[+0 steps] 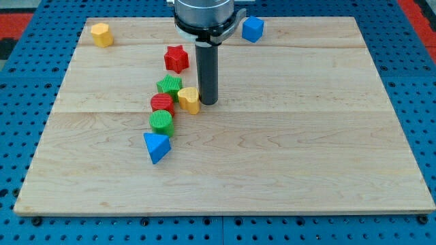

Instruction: Slide the blue cube to the top right side of the red star

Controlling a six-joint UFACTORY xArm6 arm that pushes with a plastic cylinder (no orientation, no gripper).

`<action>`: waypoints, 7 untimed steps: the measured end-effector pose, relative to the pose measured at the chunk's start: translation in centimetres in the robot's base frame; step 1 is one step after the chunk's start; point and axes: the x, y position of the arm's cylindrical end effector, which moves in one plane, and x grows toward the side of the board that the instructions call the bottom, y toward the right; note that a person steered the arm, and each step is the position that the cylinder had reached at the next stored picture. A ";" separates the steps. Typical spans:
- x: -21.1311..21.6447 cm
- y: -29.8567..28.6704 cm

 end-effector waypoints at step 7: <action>-21.2 5.0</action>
